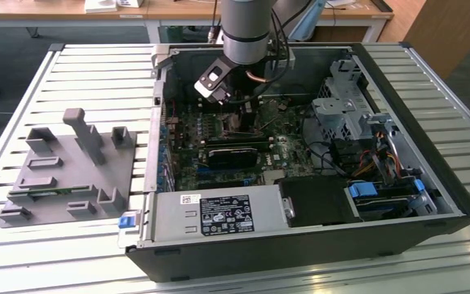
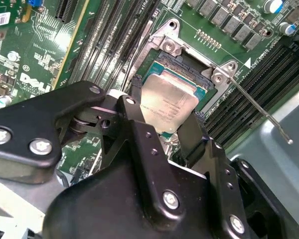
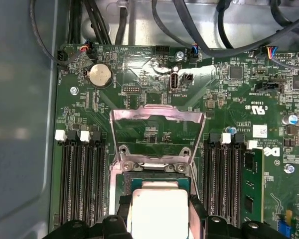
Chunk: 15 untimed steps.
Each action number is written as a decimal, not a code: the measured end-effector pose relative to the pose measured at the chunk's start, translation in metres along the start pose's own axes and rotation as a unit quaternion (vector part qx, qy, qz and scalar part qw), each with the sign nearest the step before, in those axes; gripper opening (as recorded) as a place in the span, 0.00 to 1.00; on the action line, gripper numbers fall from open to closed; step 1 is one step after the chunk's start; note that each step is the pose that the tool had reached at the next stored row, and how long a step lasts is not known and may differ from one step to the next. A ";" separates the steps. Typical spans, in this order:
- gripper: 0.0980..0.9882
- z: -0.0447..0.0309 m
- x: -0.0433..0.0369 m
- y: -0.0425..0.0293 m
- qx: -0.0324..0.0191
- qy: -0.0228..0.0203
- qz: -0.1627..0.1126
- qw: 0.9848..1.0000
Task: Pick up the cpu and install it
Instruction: 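Place the cpu into insertion slot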
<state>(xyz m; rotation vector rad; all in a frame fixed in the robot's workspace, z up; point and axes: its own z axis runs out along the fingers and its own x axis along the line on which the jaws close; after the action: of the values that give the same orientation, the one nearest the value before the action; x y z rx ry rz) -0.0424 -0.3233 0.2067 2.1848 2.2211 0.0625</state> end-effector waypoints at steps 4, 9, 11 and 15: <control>0.49 0.0026 0.0004 -0.0001 0.000 0.000 0.002 1.000; 0.49 0.0052 0.0010 -0.0003 0.000 0.000 0.006 1.000; 0.49 0.0061 0.0013 -0.0003 0.000 0.000 0.006 1.000; 0.49 0.0072 0.0014 -0.0005 0.000 0.000 0.006 1.000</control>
<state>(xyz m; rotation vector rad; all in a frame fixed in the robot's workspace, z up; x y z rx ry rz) -0.0426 -0.3219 0.1995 2.1990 2.2067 0.0621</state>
